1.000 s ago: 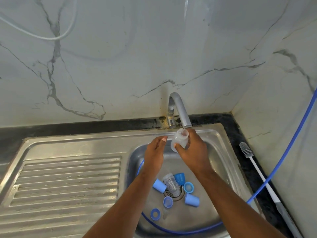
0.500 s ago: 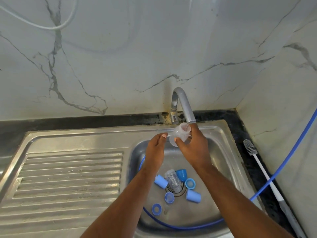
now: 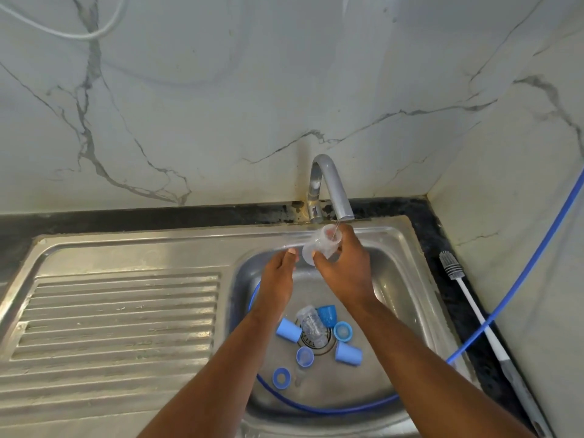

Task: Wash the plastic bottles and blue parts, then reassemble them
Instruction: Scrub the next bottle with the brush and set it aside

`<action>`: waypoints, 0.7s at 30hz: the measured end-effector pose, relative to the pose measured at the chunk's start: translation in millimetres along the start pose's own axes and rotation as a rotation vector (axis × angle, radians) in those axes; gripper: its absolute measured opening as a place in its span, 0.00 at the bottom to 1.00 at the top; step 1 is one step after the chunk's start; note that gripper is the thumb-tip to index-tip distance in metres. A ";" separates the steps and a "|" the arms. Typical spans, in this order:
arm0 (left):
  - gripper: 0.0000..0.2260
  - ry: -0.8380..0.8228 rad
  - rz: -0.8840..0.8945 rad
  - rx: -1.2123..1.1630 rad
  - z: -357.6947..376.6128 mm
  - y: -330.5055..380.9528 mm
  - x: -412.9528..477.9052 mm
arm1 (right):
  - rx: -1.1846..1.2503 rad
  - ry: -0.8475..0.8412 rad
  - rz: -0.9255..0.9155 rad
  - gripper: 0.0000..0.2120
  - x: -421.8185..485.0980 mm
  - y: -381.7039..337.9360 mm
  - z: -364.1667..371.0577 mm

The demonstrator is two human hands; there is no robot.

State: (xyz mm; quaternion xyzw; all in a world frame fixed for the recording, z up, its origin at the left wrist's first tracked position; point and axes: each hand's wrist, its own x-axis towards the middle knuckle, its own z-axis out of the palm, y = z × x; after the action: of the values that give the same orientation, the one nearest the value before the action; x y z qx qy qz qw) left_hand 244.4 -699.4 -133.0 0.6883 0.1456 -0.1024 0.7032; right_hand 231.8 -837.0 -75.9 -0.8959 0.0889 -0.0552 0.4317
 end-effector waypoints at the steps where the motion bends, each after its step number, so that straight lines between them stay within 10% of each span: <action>1: 0.10 -0.007 -0.004 0.003 0.3 -1.4 1.0 | -0.048 -0.076 0.030 0.23 0.3 0.4 1.1; 21: 0.13 -0.111 -0.245 -0.062 -1.2 5.6 -16.7 | 0.056 0.042 0.016 0.28 -9.8 4.1 -9.8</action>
State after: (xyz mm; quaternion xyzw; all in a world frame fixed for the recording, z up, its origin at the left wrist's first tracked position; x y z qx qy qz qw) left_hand 230.6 -699.0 -122.0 0.6366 0.1926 -0.2207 0.7134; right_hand 220.1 -845.0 -73.2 -0.8814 0.1037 -0.0729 0.4551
